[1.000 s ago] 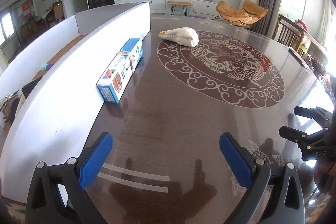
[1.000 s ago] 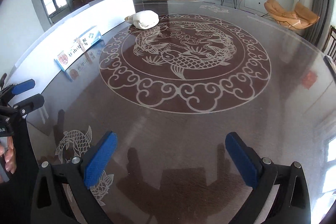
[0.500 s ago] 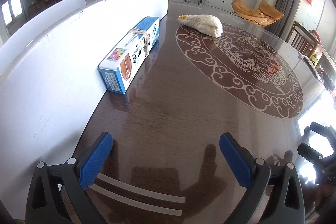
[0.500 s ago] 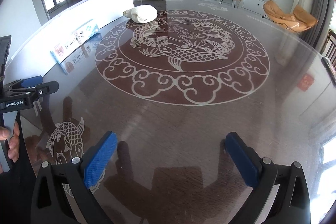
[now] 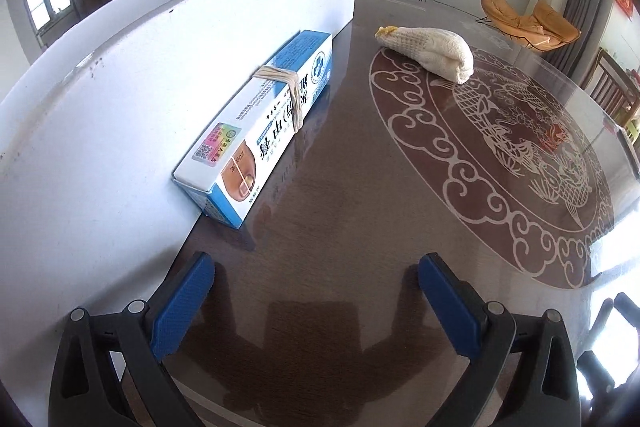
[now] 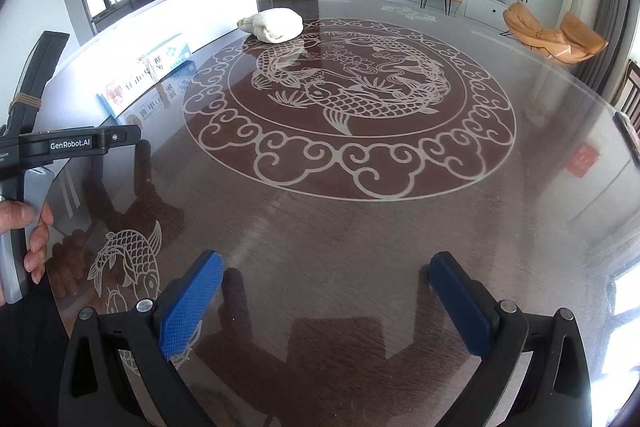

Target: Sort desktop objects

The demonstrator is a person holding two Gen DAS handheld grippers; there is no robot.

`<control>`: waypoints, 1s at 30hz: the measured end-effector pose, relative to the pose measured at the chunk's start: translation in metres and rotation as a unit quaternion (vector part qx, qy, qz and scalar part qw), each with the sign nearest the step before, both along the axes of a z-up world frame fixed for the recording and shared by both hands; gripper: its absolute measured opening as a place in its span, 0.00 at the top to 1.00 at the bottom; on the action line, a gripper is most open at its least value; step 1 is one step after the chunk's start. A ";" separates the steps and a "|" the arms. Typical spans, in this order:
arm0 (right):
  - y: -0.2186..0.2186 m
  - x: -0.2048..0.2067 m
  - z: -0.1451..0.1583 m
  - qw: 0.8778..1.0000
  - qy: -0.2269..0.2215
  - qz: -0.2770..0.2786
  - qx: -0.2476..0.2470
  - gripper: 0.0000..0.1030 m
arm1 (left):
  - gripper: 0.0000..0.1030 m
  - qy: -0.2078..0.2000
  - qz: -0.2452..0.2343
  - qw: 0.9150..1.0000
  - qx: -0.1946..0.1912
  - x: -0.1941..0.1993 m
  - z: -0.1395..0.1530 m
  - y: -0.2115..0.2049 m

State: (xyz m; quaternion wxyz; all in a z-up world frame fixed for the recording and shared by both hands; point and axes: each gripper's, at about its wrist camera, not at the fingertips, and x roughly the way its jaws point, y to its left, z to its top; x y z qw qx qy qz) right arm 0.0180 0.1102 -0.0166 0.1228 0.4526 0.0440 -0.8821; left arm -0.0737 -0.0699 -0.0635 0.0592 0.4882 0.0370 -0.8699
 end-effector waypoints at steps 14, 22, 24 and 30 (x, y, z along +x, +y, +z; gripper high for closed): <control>-0.001 0.000 -0.001 1.000 0.000 0.002 0.005 0.00 | 0.00 0.040 -0.207 0.975 -0.072 -0.017 0.013 0.104; 0.000 0.001 0.000 1.000 0.000 0.005 -0.004 0.00 | 0.00 0.081 -0.085 0.992 -0.052 -0.049 0.045 0.045; 0.000 0.001 0.000 1.000 0.001 0.006 -0.005 0.00 | 0.00 0.076 -0.059 0.994 -0.059 -0.060 0.040 0.034; 0.001 0.002 0.001 1.000 0.001 0.004 -0.010 0.00 | 0.02 0.089 -0.059 0.985 -0.138 -0.067 0.027 0.041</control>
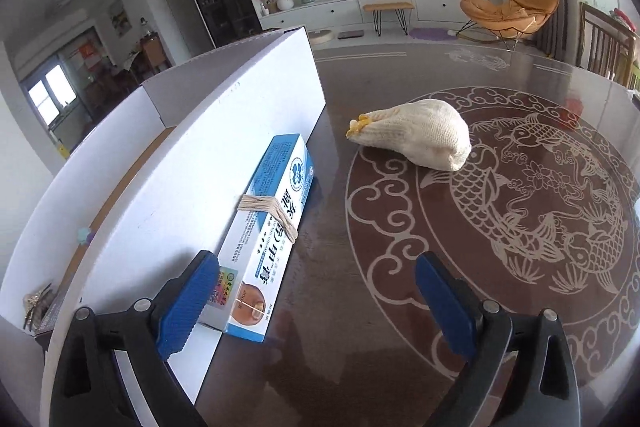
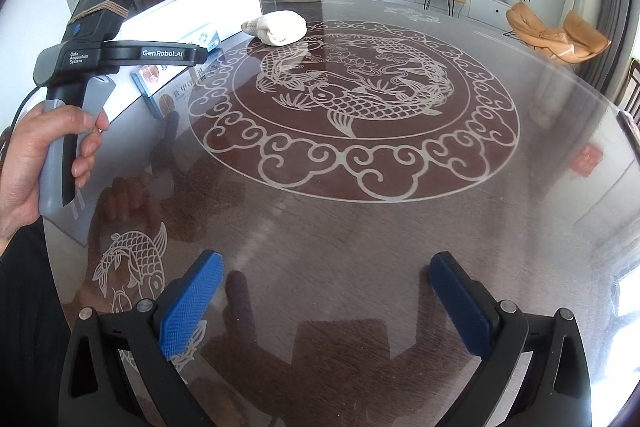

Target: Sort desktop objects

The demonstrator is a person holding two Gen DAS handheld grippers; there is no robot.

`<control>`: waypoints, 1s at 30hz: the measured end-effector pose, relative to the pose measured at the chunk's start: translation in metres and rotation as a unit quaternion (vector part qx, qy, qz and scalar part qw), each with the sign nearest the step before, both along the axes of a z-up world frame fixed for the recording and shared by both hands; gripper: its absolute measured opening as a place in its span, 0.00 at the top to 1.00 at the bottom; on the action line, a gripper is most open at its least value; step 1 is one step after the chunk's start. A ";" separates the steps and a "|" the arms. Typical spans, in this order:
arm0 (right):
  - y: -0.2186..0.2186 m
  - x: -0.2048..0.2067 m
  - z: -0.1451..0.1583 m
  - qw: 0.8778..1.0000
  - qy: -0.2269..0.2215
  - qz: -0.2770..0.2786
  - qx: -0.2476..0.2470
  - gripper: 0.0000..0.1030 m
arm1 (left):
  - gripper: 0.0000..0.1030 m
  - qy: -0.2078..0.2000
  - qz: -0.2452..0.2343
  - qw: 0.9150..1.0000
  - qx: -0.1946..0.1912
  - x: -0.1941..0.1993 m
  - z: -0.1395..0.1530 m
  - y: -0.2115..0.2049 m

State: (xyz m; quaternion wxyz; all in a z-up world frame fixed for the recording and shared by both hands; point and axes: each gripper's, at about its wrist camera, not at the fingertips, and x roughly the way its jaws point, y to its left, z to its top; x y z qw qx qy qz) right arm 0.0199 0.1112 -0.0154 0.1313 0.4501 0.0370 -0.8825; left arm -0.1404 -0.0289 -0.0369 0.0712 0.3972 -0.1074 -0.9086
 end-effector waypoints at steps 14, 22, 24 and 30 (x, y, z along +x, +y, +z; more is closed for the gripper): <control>-0.001 0.000 -0.001 1.000 -0.001 0.000 0.008 0.00 | 0.06 -0.052 -0.034 0.992 0.107 -0.043 -0.010 -0.045; -0.001 -0.001 -0.001 1.000 -0.001 -0.003 0.014 0.00 | 0.11 -0.023 -0.165 0.986 0.015 -0.006 -0.009 0.011; -0.001 -0.001 0.000 1.000 -0.001 -0.003 0.011 0.00 | 0.10 -0.012 -0.205 0.978 -0.028 0.018 -0.010 0.032; 0.000 0.000 0.000 1.000 -0.001 -0.003 0.007 0.00 | 0.09 -0.003 -0.181 0.983 -0.019 0.032 -0.001 0.029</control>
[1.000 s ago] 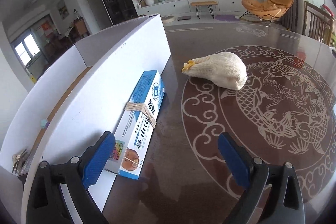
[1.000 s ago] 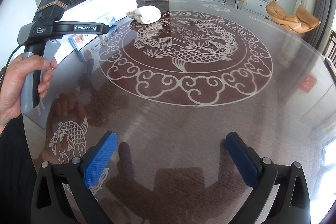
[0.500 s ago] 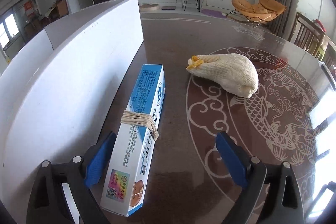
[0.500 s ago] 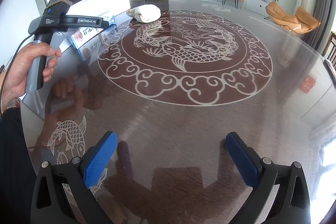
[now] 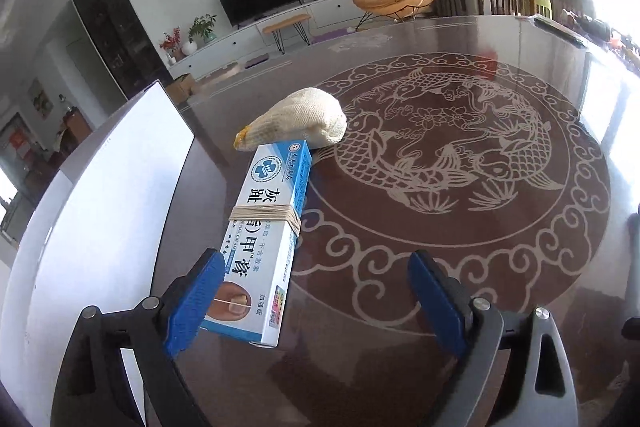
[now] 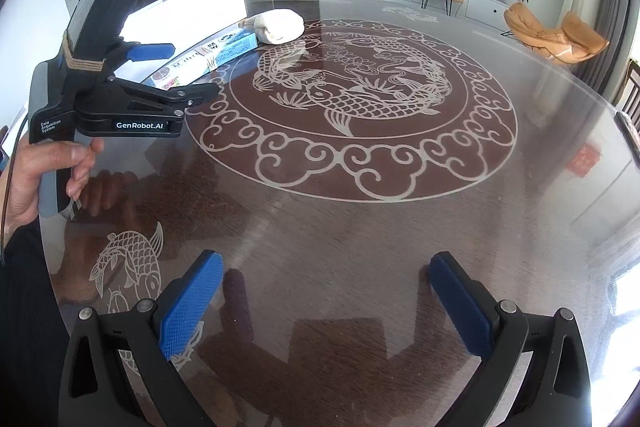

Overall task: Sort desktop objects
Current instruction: 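Lower the left tool onto the blue-and-white ointment box and close on it, then close the right tool on the cream knitted glove while the left tool lifts the ointment box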

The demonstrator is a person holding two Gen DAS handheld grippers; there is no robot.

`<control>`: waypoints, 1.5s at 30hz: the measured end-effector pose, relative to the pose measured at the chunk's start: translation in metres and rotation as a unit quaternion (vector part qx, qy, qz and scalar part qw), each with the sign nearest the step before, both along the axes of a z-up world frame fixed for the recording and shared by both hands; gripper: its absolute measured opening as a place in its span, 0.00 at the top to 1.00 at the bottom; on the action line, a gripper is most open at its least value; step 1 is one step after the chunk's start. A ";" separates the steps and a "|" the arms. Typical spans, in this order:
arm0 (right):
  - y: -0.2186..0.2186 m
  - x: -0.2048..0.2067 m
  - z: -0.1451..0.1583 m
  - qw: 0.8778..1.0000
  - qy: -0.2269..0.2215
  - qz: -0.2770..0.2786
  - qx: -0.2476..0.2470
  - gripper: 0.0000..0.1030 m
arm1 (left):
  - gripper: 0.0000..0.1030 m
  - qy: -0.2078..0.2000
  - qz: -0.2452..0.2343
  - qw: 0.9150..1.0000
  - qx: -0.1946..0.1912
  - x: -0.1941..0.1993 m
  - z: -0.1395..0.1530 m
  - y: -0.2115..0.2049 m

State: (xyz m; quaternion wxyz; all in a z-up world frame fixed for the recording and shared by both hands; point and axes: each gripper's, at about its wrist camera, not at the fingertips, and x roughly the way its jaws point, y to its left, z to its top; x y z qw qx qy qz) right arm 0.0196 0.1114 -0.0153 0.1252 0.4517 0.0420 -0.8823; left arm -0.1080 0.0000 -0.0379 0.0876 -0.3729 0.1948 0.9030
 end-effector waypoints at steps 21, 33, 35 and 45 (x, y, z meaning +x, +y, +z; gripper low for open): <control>0.003 0.002 0.002 1.000 0.001 -0.001 -0.015 0.00 | 0.09 -0.059 0.065 0.994 0.061 -0.056 -0.016 -0.032; 0.003 0.003 0.001 1.000 0.000 -0.001 -0.008 0.00 | 0.58 -0.083 0.035 0.987 0.136 -0.052 -0.017 -0.043; 0.001 0.002 0.001 1.000 -0.002 -0.002 0.002 0.00 | 0.58 -0.084 0.037 0.984 0.154 -0.039 -0.016 -0.049; -0.084 -0.174 0.044 0.994 0.005 0.105 0.015 0.00 | 0.58 -0.087 0.057 0.977 0.187 0.036 -0.015 -0.081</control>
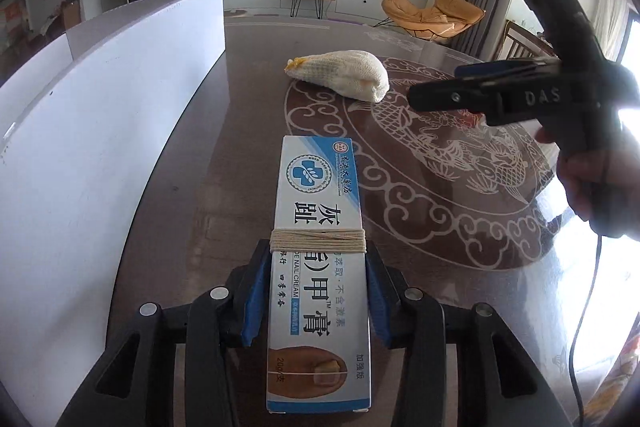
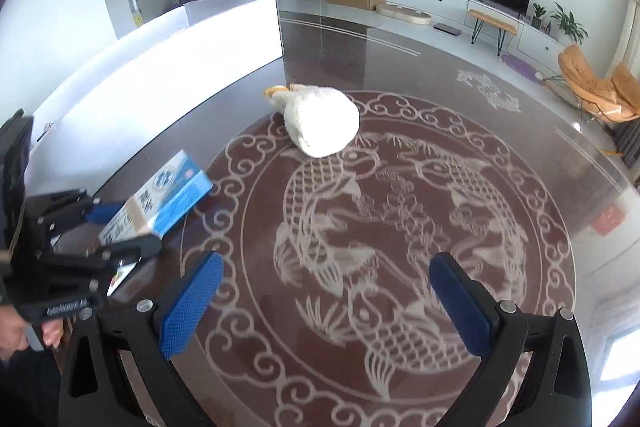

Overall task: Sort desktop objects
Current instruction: 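Close the right tool on the cream knitted glove while the left tool lifts the ointment box, then carry the glove and ointment box over the white bin and open both tools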

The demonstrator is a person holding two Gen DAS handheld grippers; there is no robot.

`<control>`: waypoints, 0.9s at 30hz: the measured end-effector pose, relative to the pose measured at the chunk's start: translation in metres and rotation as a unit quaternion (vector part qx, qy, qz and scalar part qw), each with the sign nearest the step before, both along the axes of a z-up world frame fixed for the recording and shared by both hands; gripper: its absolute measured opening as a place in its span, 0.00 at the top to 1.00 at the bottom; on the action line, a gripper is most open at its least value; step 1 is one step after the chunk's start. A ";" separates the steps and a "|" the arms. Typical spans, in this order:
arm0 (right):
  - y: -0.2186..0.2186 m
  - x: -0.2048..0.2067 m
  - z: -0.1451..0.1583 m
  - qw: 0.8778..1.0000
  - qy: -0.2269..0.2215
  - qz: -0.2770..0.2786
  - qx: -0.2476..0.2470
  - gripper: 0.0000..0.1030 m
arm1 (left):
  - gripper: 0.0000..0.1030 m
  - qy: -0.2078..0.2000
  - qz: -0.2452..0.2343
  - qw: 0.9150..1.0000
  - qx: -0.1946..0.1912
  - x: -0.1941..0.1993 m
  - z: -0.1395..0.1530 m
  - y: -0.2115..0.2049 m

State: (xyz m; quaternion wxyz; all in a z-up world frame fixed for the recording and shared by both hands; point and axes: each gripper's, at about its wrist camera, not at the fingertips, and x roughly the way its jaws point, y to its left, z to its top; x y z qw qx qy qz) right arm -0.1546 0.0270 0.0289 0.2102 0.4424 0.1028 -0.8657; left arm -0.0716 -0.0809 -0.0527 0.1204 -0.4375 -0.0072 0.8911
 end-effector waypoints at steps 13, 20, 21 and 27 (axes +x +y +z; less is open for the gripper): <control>-0.072 -0.077 -0.019 0.997 -0.076 0.007 0.030 0.49 | 0.58 0.029 0.015 0.998 0.058 0.019 0.017 -0.013; -0.030 0.014 0.008 0.997 -0.075 0.020 0.009 0.49 | 0.58 0.064 0.022 0.993 0.095 0.054 0.056 -0.017; -0.029 0.020 0.015 0.997 -0.074 0.021 0.002 0.49 | 0.58 0.073 0.029 0.991 0.104 0.058 0.065 -0.023; -0.079 0.033 0.081 0.996 -0.043 0.055 -0.063 0.49 | 0.58 0.138 0.085 0.979 0.123 0.077 0.134 -0.092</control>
